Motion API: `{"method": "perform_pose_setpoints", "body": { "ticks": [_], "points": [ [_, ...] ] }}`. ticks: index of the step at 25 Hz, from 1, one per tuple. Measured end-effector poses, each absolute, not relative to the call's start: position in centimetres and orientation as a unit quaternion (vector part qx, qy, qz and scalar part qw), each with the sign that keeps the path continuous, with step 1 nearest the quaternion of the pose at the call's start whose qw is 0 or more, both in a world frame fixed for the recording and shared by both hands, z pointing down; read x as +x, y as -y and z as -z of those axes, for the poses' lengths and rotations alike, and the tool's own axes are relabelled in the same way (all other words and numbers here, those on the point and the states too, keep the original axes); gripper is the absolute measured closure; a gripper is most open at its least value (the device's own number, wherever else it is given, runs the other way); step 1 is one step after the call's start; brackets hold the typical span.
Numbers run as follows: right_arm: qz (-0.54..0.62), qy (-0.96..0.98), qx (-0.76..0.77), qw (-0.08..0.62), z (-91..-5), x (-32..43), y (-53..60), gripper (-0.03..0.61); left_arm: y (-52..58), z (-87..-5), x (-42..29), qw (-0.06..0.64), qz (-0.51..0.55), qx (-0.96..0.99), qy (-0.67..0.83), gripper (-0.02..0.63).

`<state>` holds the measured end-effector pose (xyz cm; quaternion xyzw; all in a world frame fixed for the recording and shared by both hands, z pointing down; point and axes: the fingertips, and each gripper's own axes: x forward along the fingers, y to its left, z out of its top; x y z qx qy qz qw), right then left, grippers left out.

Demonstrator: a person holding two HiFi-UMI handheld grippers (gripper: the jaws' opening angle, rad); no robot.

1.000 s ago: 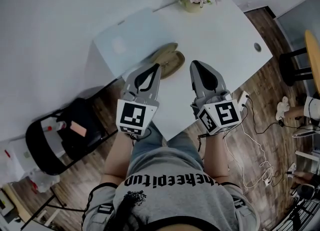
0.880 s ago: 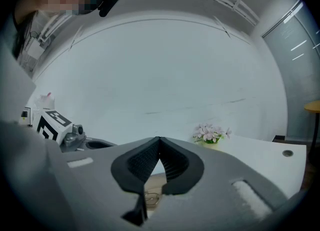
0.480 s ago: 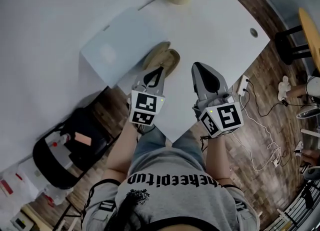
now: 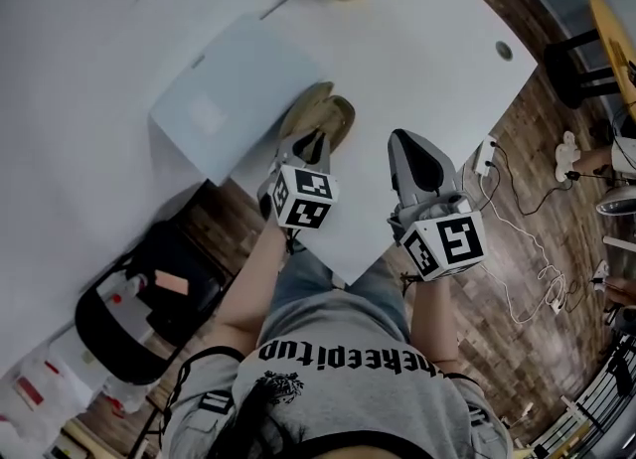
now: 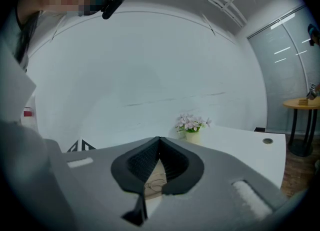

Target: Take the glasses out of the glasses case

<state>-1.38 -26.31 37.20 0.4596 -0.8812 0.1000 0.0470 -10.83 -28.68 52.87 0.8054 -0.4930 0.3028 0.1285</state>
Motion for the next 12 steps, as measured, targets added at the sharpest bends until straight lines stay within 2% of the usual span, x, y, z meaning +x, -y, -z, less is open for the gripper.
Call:
{"method": "perform_pose_setpoints", "body": {
  "ticks": [12],
  "points": [
    [-0.108, 0.871, 0.476, 0.053, -37.6, 0.5, 26.5, 0.575, 30.8, -56.6, -11.0, 0.115, -0.396, 0.751, 0.516, 0.536]
  ]
}}
